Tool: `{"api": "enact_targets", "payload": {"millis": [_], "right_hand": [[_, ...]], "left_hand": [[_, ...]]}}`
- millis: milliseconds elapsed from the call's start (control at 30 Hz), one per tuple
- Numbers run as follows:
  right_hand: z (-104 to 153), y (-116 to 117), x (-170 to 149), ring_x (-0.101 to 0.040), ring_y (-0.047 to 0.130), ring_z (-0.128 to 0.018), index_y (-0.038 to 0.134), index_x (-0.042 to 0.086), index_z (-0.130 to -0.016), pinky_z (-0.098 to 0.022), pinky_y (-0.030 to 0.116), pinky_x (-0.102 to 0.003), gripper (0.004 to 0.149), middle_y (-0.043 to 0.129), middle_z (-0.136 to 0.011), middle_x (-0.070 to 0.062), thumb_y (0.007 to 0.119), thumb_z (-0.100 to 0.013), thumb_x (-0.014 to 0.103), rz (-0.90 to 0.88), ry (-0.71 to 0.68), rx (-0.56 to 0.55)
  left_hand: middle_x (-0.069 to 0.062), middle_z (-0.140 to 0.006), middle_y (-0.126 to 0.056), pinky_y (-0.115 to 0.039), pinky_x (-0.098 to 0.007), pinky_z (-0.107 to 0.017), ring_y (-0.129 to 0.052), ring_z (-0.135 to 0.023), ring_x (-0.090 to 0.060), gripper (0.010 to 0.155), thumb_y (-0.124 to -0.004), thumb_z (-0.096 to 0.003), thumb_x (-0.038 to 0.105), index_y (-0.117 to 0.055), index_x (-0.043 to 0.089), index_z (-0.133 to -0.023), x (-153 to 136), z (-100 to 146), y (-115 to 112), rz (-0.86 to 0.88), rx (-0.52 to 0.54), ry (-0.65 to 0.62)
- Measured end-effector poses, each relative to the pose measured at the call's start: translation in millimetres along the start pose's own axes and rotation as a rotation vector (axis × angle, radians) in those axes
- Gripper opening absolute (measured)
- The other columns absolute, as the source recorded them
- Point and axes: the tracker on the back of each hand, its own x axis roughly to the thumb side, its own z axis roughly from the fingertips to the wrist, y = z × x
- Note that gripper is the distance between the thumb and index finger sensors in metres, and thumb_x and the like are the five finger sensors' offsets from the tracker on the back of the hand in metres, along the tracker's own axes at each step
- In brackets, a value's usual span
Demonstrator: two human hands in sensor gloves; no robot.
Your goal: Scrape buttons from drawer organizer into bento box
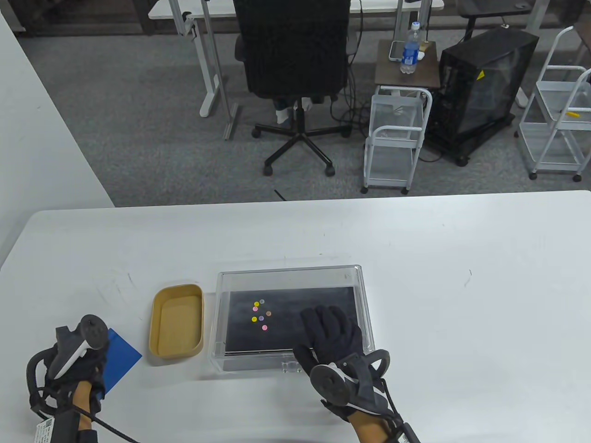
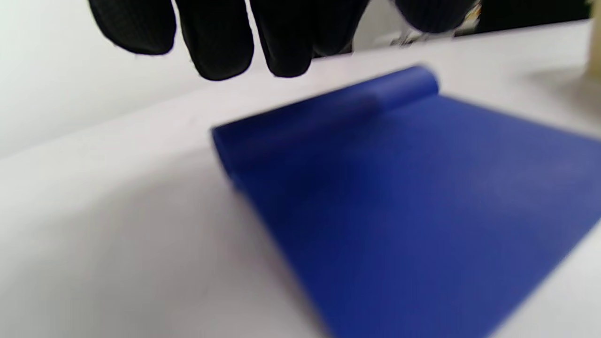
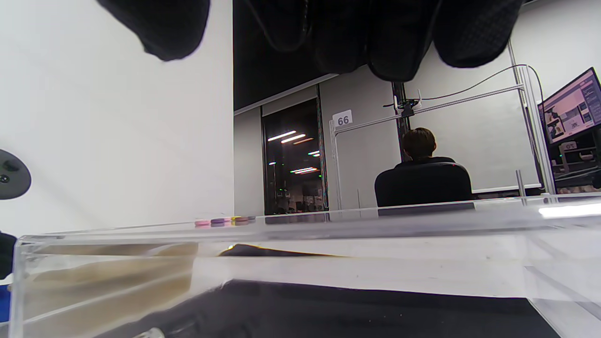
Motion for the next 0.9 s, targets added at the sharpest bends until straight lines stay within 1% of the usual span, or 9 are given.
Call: {"api": "enact_targets", "payload": {"millis": [100,233,300,433,533,633,767,833,900], "right_hand": [[0.2,-0.4,-0.4,-0.050,0.067,-0.098,0.049,0.012,-0.108,-0.068,0.065,-0.066,0.069,0.059,-0.108,-0.021,0.069,-0.055,0.052,0.002,0.000,0.002],[0.4,-0.6,-1.3,-0.050,0.067,-0.098,0.049,0.013,-0.108,-0.068,0.065,-0.066,0.070,0.059,-0.108,-0.021,0.069,-0.055,0.052,-0.001,0.008,0.001],[0.4,-0.7,-1.6,-0.050,0.066,-0.098,0.049,0.012,-0.108,-0.068,0.065,-0.066,0.070,0.059,-0.108,-0.021,0.069,-0.055,0.053,0.001,0.009,0.003],[0.4,-0.8,-1.9,-0.050,0.067,-0.098,0.049,0.012,-0.108,-0.068,0.065,-0.066,0.070,0.059,-0.108,-0.021,0.069,-0.055,0.053,-0.001,0.009,0.005],[0.3,-1.0,-2.2,-0.051,0.067,-0.098,0.048,0.012,-0.108,-0.068,0.065,-0.067,0.070,0.059,-0.108,-0.021,0.069,-0.055,0.053,0.000,0.009,0.005],[0.3,-1.3,-2.3,-0.051,0.066,-0.098,0.048,0.012,-0.108,-0.067,0.065,-0.067,0.070,0.059,-0.108,-0.021,0.069,-0.055,0.053,0.000,0.010,0.001],[0.3,-1.5,-2.6,-0.051,0.066,-0.098,0.048,0.012,-0.108,-0.068,0.065,-0.067,0.070,0.059,-0.108,-0.021,0.069,-0.055,0.053,0.000,0.011,-0.002],[0.3,-1.6,-2.6,-0.051,0.066,-0.098,0.048,0.012,-0.108,-0.068,0.065,-0.067,0.071,0.059,-0.108,-0.021,0.069,-0.054,0.053,0.000,0.012,-0.003],[0.3,-1.6,-2.6,-0.051,0.066,-0.098,0.048,0.012,-0.108,-0.068,0.065,-0.067,0.071,0.059,-0.108,-0.021,0.069,-0.054,0.053,0.001,0.011,-0.002]], "left_hand": [[-0.017,-0.121,-0.049,-0.057,-0.068,-0.071,-0.063,-0.106,-0.051,0.069,-0.056,-0.0587,0.047,-0.043,0.016,-0.119,-5.6,-6.5,-8.3,-0.001,-0.102,0.049],[-0.019,-0.121,-0.048,-0.057,-0.068,-0.072,-0.061,-0.106,-0.050,0.065,-0.055,-0.0598,0.043,-0.041,0.020,-0.119,-9.1,-12.8,-17.9,0.030,-0.179,0.031],[-0.019,-0.120,-0.049,-0.057,-0.067,-0.072,-0.062,-0.106,-0.049,0.063,-0.055,-0.0597,0.042,-0.043,0.021,-0.118,-10.6,-14.9,-20.4,0.025,-0.154,0.040],[-0.021,-0.119,-0.047,-0.057,-0.067,-0.072,-0.062,-0.106,-0.048,0.061,-0.056,-0.0588,0.039,-0.045,0.022,-0.117,-10.9,-17.5,-23.3,0.036,-0.149,0.047],[-0.021,-0.118,-0.046,-0.056,-0.067,-0.072,-0.060,-0.107,-0.049,0.063,-0.055,-0.0569,0.037,-0.045,0.021,-0.117,-9.8,-17.6,-24.3,0.017,-0.157,0.045],[-0.020,-0.118,-0.047,-0.056,-0.067,-0.072,-0.060,-0.106,-0.048,0.063,-0.054,-0.0557,0.036,-0.047,0.019,-0.116,-10.8,-17.6,-24.1,0.033,-0.137,0.051],[-0.018,-0.115,-0.056,-0.058,-0.067,-0.071,-0.065,-0.105,-0.047,0.063,-0.054,-0.0549,0.035,-0.048,0.019,-0.116,-13.9,-14.1,-17.3,0.061,-0.080,0.076],[-0.016,-0.111,-0.068,-0.063,-0.065,-0.071,-0.077,-0.101,-0.044,0.063,-0.054,-0.0546,0.035,-0.049,0.019,-0.115,-15.5,-11.8,-12.6,0.082,-0.051,0.082],[-0.014,-0.108,-0.072,-0.065,-0.064,-0.070,-0.082,-0.098,-0.042,0.063,-0.054,-0.0546,0.035,-0.050,0.019,-0.115,-16.7,-10.0,-9.6,0.115,-0.038,0.078]]}}
